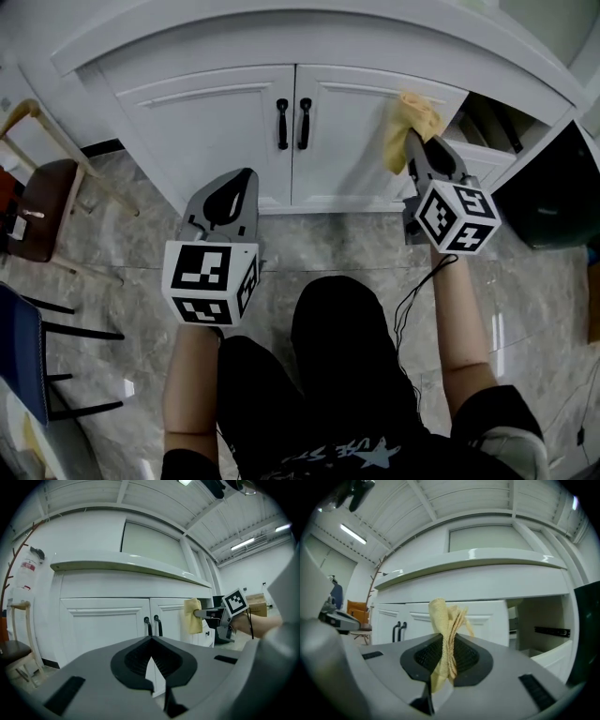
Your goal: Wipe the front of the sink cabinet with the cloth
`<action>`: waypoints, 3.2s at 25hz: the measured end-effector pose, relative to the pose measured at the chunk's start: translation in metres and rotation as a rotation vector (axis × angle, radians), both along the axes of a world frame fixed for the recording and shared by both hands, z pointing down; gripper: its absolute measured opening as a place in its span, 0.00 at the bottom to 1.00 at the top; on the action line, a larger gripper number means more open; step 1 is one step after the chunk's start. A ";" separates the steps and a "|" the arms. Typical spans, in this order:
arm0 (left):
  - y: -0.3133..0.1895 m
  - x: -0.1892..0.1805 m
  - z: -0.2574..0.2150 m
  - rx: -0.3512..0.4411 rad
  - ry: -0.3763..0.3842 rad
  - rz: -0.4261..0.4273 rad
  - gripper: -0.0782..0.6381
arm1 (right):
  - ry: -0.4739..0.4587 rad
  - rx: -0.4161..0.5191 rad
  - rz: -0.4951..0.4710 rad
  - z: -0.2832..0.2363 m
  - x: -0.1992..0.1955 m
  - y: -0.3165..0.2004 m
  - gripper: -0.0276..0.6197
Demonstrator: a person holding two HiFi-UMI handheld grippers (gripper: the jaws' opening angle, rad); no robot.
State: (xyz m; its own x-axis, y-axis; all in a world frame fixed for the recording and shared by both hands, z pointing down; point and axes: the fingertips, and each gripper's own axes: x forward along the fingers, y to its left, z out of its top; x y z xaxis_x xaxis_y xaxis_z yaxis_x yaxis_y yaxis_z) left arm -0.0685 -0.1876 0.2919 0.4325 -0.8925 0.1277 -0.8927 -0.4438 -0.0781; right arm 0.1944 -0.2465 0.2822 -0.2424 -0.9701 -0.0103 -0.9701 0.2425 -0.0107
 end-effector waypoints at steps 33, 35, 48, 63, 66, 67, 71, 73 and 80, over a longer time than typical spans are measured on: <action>-0.011 0.029 0.024 -0.051 0.007 0.016 0.13 | 0.005 -0.080 -0.041 0.052 -0.007 -0.038 0.14; -0.014 0.035 0.024 -0.055 0.016 0.027 0.13 | 0.007 -0.084 -0.014 0.052 0.009 -0.037 0.14; -0.013 0.060 0.024 -0.062 0.037 0.086 0.13 | 0.043 -0.113 0.147 0.062 0.087 -0.024 0.14; 0.002 0.025 0.040 -0.103 0.053 0.043 0.13 | 0.002 -0.149 -0.125 0.092 -0.023 -0.008 0.14; 0.006 0.013 0.046 -0.115 0.050 0.025 0.13 | -0.037 -0.168 -0.211 0.112 -0.061 -0.011 0.14; 0.007 0.009 0.048 -0.119 0.046 0.020 0.13 | -0.044 -0.174 -0.232 0.117 -0.072 -0.012 0.14; 0.010 -0.004 0.057 -0.136 0.036 -0.001 0.13 | -0.016 -0.179 -0.306 0.133 -0.110 -0.015 0.14; 0.011 -0.009 0.061 -0.142 0.038 -0.010 0.13 | 0.013 -0.186 -0.334 0.141 -0.128 -0.018 0.14; 0.012 -0.014 0.072 -0.165 0.030 -0.020 0.13 | 0.017 -0.209 -0.313 0.157 -0.138 -0.036 0.14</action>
State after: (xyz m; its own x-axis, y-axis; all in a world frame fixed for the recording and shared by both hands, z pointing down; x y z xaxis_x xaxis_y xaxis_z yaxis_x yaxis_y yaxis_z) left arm -0.0827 -0.1759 0.3640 0.4210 -0.8689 0.2602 -0.9022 -0.4308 0.0211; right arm 0.0562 -0.2828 0.4395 -0.5256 -0.8301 0.1864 -0.8500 0.5212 -0.0760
